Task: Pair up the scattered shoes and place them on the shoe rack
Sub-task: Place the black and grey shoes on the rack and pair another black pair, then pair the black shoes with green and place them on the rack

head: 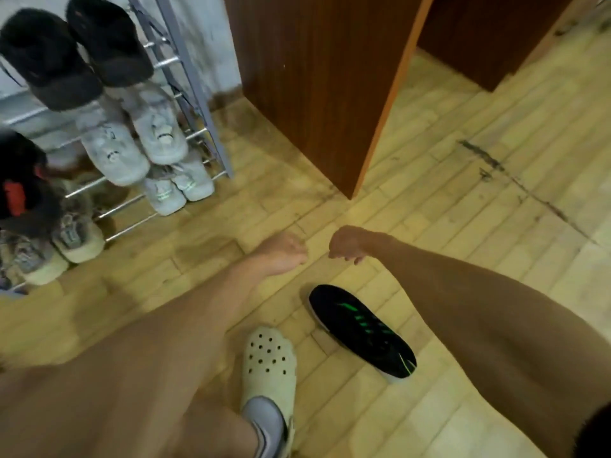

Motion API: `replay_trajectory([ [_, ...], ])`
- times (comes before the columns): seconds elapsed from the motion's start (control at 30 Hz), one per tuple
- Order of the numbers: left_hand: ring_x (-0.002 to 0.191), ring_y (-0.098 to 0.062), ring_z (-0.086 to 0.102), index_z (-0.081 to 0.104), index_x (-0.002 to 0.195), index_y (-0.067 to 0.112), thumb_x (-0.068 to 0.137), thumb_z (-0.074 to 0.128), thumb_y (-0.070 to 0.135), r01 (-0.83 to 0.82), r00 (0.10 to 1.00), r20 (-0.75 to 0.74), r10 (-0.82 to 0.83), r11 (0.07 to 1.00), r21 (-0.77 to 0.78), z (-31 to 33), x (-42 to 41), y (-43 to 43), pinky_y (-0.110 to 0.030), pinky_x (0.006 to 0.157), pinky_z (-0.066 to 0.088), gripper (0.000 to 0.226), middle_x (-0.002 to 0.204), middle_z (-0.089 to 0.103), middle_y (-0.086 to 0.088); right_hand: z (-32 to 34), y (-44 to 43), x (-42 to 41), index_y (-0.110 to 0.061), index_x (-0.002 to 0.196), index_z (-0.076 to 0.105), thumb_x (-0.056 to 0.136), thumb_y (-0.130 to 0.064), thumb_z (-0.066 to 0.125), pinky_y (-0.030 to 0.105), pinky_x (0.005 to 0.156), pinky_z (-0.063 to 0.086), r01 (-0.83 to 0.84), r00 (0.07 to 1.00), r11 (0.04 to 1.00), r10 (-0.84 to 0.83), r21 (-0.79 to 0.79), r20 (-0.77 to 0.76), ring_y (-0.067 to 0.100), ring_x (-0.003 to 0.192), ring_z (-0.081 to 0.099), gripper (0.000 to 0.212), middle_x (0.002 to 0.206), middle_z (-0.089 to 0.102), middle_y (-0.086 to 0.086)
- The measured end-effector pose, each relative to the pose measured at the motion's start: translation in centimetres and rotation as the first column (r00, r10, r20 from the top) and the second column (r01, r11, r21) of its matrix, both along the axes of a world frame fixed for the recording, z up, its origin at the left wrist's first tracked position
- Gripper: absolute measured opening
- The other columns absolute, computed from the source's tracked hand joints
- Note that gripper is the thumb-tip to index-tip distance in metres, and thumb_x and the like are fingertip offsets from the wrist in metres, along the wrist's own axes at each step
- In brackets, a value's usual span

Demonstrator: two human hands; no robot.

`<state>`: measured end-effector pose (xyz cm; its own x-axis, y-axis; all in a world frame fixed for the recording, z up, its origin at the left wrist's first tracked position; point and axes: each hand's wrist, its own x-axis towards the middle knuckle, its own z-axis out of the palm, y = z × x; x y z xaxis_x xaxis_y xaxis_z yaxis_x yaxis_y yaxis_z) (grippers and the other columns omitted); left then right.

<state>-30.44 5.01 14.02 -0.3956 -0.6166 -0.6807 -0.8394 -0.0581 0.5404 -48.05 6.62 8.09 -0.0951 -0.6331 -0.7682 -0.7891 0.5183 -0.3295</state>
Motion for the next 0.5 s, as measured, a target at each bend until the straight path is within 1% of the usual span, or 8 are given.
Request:
replay_trajectory([
  [0.03, 0.112, -0.019, 0.056, 0.065, 0.118, 0.012, 0.090, 0.053, 0.020, 0.041, 0.999, 0.011, -0.041, 0.999, 0.018, -1.2, -0.2, 0.8, -0.027, 0.090, 0.043, 0.032, 0.122, 0.061, 0.001, -1.5, 1.2, -0.9, -0.007, 0.113, 0.059, 0.095, -0.024, 0.054, 0.023, 0.054, 0.049, 0.011, 1.000, 1.000, -0.010, 0.029, -0.022, 0.015, 0.076, 0.057, 0.026, 0.106, 0.056, 0.008],
  [0.1, 0.122, -0.019, 0.052, 0.061, 0.123, 0.017, 0.092, 0.052, 0.020, 0.118, 0.992, 0.032, -0.120, 0.991, 0.059, -3.2, -0.5, 2.0, -0.028, 0.098, 0.040, 0.033, 0.136, 0.056, 0.001, -4.1, 3.2, -2.1, -0.005, 0.130, 0.053, 0.093, -0.025, 0.056, 0.029, 0.065, 0.055, 0.025, 0.998, 0.996, -0.019, 0.082, -0.066, 0.025, 0.098, 0.062, 0.041, 0.126, 0.054, 0.008],
  [0.17, 0.115, -0.018, 0.053, 0.061, 0.121, 0.019, 0.091, 0.053, 0.020, 0.145, 0.988, 0.044, -0.150, 0.985, 0.091, -4.9, -0.5, 2.6, -0.029, 0.092, 0.042, 0.031, 0.129, 0.058, 0.001, -6.3, 5.1, -2.7, -0.004, 0.140, 0.043, 0.091, -0.028, 0.059, 0.034, 0.076, 0.053, -0.013, 0.992, 0.990, 0.030, 0.138, -0.120, 0.031, 0.116, 0.057, 0.056, 0.142, 0.046, 0.008],
  [0.23, 0.094, -0.015, 0.051, 0.059, 0.110, 0.026, 0.091, 0.052, 0.021, 0.154, 0.986, 0.043, -0.158, 0.984, 0.086, -6.0, -0.5, 2.4, -0.027, 0.077, 0.040, 0.021, 0.107, 0.055, 0.002, -8.5, 7.2, -2.4, -0.002, 0.143, 0.038, 0.089, -0.029, 0.062, 0.036, 0.088, 0.048, -0.046, 0.983, 0.981, 0.078, 0.190, -0.165, 0.032, 0.126, 0.050, 0.064, 0.145, 0.044, 0.011],
  [0.3, 0.084, -0.015, 0.042, 0.050, 0.094, 0.026, 0.092, 0.050, 0.020, 0.125, 0.991, 0.042, -0.127, 0.991, 0.055, -6.6, -0.6, 1.9, -0.026, 0.067, 0.033, 0.007, 0.096, 0.046, 0.000, -11.0, 9.3, -1.7, -0.001, 0.143, 0.033, 0.086, -0.025, 0.067, 0.035, 0.088, 0.046, -0.002, 0.982, 0.974, 0.045, 0.227, -0.182, 0.033, 0.124, 0.050, 0.070, 0.141, 0.046, 0.016],
  [0.37, 0.090, -0.015, 0.046, 0.055, 0.096, 0.025, 0.093, 0.049, 0.019, 0.098, 0.995, 0.031, -0.099, 0.994, 0.039, -6.8, -0.4, 1.2, -0.028, 0.077, 0.036, 0.009, 0.099, 0.049, 0.000, -12.4, 10.4, -0.7, -0.001, 0.144, 0.027, 0.085, -0.016, 0.066, 0.035, 0.082, 0.047, 0.107, 0.973, 0.974, -0.061, 0.198, -0.224, 0.036, 0.120, 0.052, 0.071, 0.136, 0.047, 0.018],
  [0.43, 0.110, -0.016, 0.053, 0.064, 0.113, 0.021, 0.093, 0.049, 0.019, 0.098, 0.994, 0.040, -0.100, 0.994, 0.054, -6.7, 0.2, 0.3, -0.028, 0.091, 0.040, 0.025, 0.118, 0.058, 0.003, -12.7, 10.1, 0.0, 0.000, 0.141, 0.034, 0.088, -0.014, 0.062, 0.034, 0.084, 0.048, 0.128, 0.968, 0.976, -0.084, 0.177, -0.236, 0.034, 0.119, 0.053, 0.061, 0.135, 0.048, 0.017],
  [0.5, 0.123, -0.017, 0.052, 0.064, 0.117, 0.024, 0.092, 0.050, 0.018, 0.132, 0.990, 0.039, -0.135, 0.989, 0.067, -6.2, 0.9, -0.9, -0.029, 0.100, 0.041, 0.030, 0.134, 0.057, 0.002, -12.1, 9.0, 0.2, 0.001, 0.136, 0.041, 0.091, -0.017, 0.057, 0.031, 0.085, 0.048, 0.092, 0.975, 0.980, -0.052, 0.179, -0.216, 0.029, 0.114, 0.056, 0.051, 0.133, 0.051, 0.014],
])
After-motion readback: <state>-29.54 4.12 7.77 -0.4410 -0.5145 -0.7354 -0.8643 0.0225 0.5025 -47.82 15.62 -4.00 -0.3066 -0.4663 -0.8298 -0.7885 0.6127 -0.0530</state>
